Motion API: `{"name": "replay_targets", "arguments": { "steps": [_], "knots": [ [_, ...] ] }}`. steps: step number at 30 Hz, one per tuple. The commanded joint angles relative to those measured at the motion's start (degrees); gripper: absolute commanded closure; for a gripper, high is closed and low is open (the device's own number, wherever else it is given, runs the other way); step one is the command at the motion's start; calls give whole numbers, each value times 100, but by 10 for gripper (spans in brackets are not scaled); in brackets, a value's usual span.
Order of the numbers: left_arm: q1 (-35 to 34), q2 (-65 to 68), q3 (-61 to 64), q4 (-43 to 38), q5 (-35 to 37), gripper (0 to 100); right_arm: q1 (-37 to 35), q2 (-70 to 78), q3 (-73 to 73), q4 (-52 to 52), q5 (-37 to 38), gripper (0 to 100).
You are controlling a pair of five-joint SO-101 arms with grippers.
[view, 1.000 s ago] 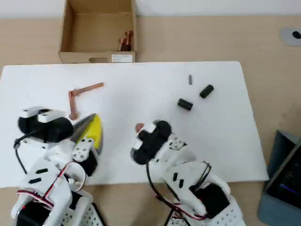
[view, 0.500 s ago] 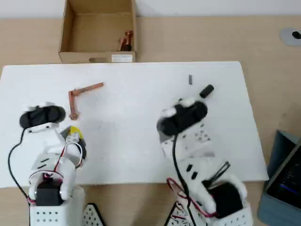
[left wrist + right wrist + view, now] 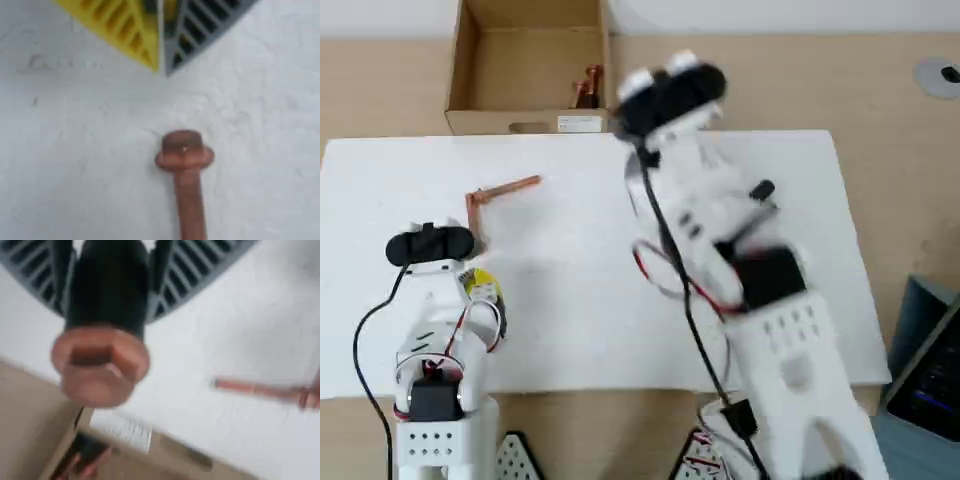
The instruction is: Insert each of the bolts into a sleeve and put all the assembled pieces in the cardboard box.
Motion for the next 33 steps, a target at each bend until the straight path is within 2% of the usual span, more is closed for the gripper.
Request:
{"name": "replay_targets", "arguments": {
  "steps": [1, 9, 17, 23, 30, 33],
  "knots": [
    [-44, -22, 79, -114, -35, 998, 84, 892, -1007, -615, 246, 989],
    [9, -22, 70, -105, -35, 998, 66, 3081, -2466, -1635, 721, 989],
    [-35, -22, 70, -105, -9, 998, 57, 5288, -3811, -2681, 1644, 989],
    [-35, -22, 70, -105, 0, 998, -84, 6756, -5156, -2734, 2629, 988],
    [-35, -22, 70, -105, 0, 998, -233, 8259, -6659, -2690, 3358, 985],
    [-35, -22, 70, -105, 0, 998, -259, 8725, -7169, -2585, 3613, 935]
  ]
}}
